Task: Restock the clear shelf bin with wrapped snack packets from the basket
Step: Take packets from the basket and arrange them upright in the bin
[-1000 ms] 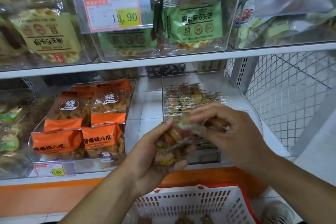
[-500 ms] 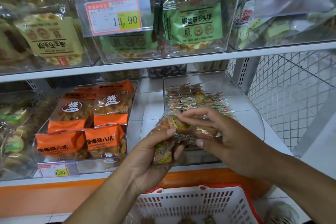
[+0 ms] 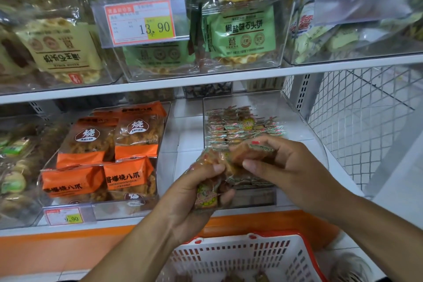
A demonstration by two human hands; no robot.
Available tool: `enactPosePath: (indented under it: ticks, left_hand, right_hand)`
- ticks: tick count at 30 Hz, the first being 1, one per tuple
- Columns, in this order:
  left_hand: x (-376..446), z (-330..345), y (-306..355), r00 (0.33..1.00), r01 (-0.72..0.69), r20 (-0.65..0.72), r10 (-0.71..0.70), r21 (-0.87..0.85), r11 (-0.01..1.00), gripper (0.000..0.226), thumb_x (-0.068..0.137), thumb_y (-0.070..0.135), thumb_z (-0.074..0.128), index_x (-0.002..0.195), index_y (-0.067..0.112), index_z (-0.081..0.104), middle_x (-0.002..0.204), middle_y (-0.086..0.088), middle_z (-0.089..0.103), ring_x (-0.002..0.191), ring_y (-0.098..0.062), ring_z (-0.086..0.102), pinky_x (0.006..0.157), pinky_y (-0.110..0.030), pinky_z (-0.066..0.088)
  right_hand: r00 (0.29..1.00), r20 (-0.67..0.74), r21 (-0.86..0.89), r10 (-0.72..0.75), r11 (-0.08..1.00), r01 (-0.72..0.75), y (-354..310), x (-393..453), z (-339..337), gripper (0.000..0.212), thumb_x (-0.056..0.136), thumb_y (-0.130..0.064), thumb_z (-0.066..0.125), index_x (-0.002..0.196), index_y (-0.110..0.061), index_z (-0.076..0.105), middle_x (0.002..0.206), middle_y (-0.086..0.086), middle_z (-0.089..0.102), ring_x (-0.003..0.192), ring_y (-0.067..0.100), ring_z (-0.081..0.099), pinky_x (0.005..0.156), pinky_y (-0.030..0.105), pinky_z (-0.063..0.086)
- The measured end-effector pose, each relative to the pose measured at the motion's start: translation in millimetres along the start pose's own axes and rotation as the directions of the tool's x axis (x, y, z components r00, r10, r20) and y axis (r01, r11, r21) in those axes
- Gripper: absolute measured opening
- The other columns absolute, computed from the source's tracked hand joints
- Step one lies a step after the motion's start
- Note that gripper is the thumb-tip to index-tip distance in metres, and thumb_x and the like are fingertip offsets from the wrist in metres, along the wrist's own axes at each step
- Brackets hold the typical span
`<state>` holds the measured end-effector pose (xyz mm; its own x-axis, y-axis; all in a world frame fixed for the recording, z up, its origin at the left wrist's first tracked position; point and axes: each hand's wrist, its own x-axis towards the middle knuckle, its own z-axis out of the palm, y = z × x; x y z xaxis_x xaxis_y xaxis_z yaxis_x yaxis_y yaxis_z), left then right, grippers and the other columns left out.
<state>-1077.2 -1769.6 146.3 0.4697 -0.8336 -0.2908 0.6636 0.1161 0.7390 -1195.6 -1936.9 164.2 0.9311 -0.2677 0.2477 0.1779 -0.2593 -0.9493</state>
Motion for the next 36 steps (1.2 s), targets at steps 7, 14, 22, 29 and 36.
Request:
enactPosePath:
  ticks: [7,14,22,29,36]
  left_hand:
    - [-0.6,2.4,2.0,1.0,-0.009,-0.008,0.008,-0.152,0.988,0.014,0.071,0.01,0.081,0.085,0.013,0.081,0.098,-0.012,0.076,0.085,-0.021,0.076,0.065,-0.033,0.063]
    - [-0.4,-0.5,8.9,1.0,-0.019,-0.028,0.013,-0.22,0.975,0.028,0.064,0.018,0.08,0.092,0.01,0.08,0.09,-0.01,0.073,0.074,-0.019,0.072,0.057,-0.023,0.058]
    - [-2.0,-3.9,10.8,0.999,0.041,0.021,-0.037,-0.207,0.977,0.06,0.039,0.01,0.102,0.094,0.011,0.078,0.094,-0.013,0.075,0.071,-0.021,0.074,0.048,-0.023,0.058]
    - [-2.5,-3.4,9.2,0.986,0.155,0.09,-0.141,-0.18,0.971,0.052,0.049,0.014,0.098,0.097,0.006,0.08,0.102,-0.019,0.074,0.073,-0.022,0.072,0.047,-0.022,0.056]
    - [-3.2,-2.0,8.2,0.98,0.189,0.096,-0.176,-0.148,0.971,0.034,0.068,0.019,0.09,0.099,0.01,0.08,0.096,-0.016,0.075,0.07,-0.021,0.072,0.044,-0.019,0.053]
  right_hand:
    - [0.998,0.04,-0.096,-0.048,0.994,0.052,-0.3,-3.8,8.1,0.035,0.096,-0.032,0.064,0.13,-0.04,0.063,0.123,-0.014,0.071,0.117,0.004,0.065,0.094,0.02,0.053]
    - [0.973,0.209,-0.369,-0.098,0.914,0.171,-3.5,-12.0,21.0,0.071,0.083,-0.056,0.073,0.145,-0.057,0.038,0.155,-0.037,0.028,0.143,-0.015,0.024,0.114,0.015,0.028]
    - [0.991,0.058,-0.218,-0.124,0.967,0.134,0.3,-6.4,19.7,0.039,0.099,-0.036,0.058,0.137,-0.044,0.058,0.141,-0.023,0.054,0.135,-0.001,0.047,0.106,0.017,0.042]
    - [0.996,-0.06,0.079,0.062,0.995,-0.058,3.5,7.1,-6.0,0.052,0.074,-0.023,0.08,0.121,-0.043,0.069,0.114,-0.013,0.069,0.099,0.005,0.068,0.079,0.019,0.055]
    - [0.96,0.241,0.06,0.144,0.985,-0.163,5.3,11.3,-16.9,0.057,0.08,-0.025,0.079,0.133,-0.041,0.063,0.123,0.002,0.069,0.119,0.016,0.065,0.099,0.034,0.054]
